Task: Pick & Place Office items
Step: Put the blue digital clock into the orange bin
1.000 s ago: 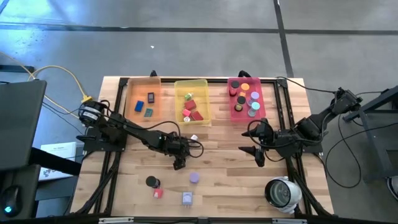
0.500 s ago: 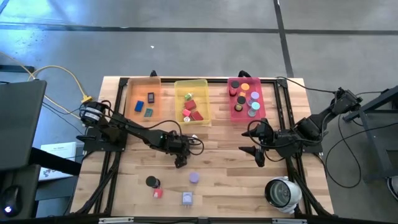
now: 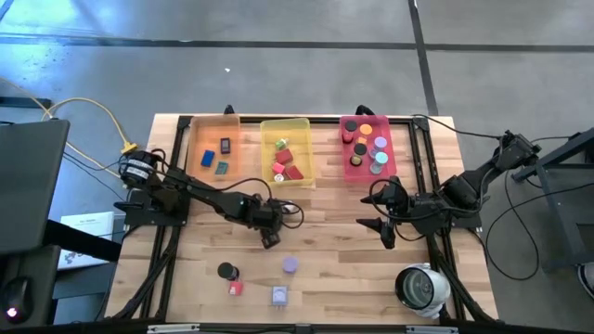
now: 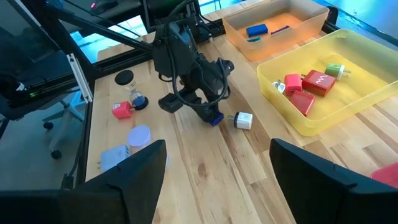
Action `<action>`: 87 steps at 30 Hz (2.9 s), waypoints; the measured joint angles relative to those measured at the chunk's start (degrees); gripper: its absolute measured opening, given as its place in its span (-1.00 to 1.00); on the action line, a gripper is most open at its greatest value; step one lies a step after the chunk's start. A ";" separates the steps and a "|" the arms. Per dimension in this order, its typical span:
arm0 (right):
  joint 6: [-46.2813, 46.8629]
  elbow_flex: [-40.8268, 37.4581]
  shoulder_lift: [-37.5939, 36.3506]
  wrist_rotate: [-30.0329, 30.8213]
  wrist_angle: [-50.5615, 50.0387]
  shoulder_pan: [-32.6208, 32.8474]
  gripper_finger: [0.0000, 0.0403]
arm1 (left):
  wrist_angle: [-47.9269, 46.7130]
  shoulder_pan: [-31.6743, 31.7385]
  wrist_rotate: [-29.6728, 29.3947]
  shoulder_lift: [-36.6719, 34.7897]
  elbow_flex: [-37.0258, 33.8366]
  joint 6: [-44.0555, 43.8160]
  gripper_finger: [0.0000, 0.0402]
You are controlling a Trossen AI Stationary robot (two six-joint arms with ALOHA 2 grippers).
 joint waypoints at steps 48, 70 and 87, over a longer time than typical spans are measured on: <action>0.46 0.00 0.00 8.58 -0.02 -3.39 0.38 | -27.88 70.24 0.18 -33.33 0.87 2.28 -0.39; 0.44 0.00 2.97 8.81 -0.45 -3.37 0.38 | -16.37 75.89 6.37 -21.73 0.83 1.83 -0.39; 0.74 0.00 4.59 6.99 0.44 -6.75 0.38 | -12.28 78.40 4.02 -11.99 0.81 2.08 -0.39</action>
